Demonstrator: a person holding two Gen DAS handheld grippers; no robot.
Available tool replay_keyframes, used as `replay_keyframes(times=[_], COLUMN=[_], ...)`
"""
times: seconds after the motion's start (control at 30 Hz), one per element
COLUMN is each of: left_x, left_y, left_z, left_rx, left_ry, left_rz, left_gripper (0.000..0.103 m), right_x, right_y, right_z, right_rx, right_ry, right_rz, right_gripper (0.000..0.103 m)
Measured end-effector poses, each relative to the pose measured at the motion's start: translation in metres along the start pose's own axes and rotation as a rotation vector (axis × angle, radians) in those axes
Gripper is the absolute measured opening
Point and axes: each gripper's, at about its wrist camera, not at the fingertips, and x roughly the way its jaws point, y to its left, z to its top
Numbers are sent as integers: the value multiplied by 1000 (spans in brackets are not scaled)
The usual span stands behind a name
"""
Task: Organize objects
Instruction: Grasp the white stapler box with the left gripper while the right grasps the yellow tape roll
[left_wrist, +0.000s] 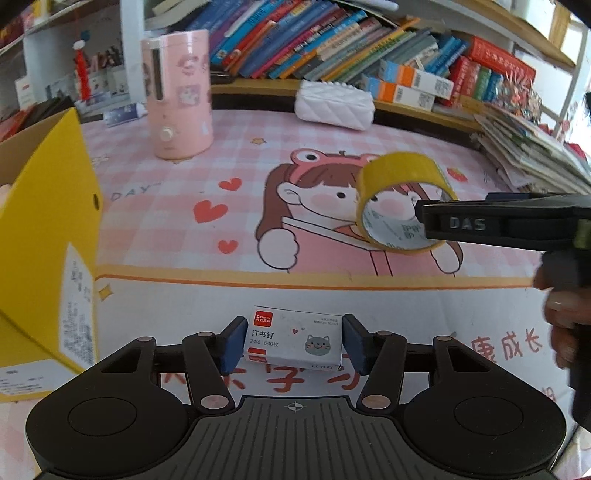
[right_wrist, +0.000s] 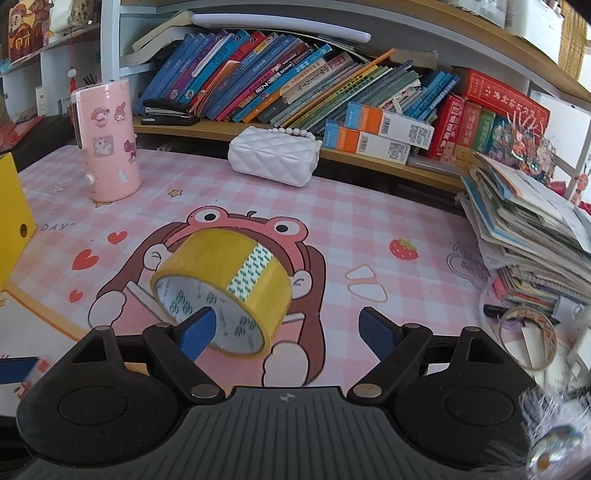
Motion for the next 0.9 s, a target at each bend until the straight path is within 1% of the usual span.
replay_keyframes(times=[0.07, 0.13, 0.2, 0.27, 0.3, 0.33, 0.37, 0.43, 0.47, 0.5, 0.57, 0.63, 0.67, 0.9], left_x=[-4, -9, -13, -17, -19, -21, -23, -27, -29, -31, -34, -38, -40, -59], left_y=[3, 4, 5, 7, 8, 10, 12, 16, 18, 19, 23, 25, 26, 38], left_z=[0, 0, -2, -4, -4, -5, -5, -6, -6, -6, -8, -10, -11, -22], left_rx=[-10, -10, -8, -12, -15, -19, -23, -31, -35, -39, -47, -52, -54, -75], left_ry=[-3, -8, -12, -13, -15, -18, -22, -32, -36, -39, -45, -49, -51, -81], left_rz=[-1, 0, 1, -2, -2, -1, 2, 6, 7, 7, 6, 4, 3, -17], left_gripper=[54, 54, 54, 54, 54, 54, 54, 54, 54, 54, 54, 54, 54, 54], right_x=[6, 13, 18, 23, 24, 25, 25, 24, 21, 19, 11, 0, -5, -50], right_y=[2, 5, 7, 8, 9, 9, 9, 9, 9, 9, 10, 13, 13, 19], right_z=[2, 5, 7, 10, 11, 13, 13, 15, 15, 15, 14, 12, 11, -3], right_rx=[-11, -23, -28, -27, -25, -20, -13, 8, 12, 15, 8, -8, 0, 16], right_ry=[-8, -13, -17, -16, -14, -12, -11, -9, -13, -21, -36, -54, -55, -47], right_rz=[-10, -19, -17, -13, -10, -4, 3, 9, 13, 22, 34, 30, 42, 76], right_gripper=[79, 75, 73, 67, 60, 48, 42, 24, 19, 16, 14, 8, 7, 7])
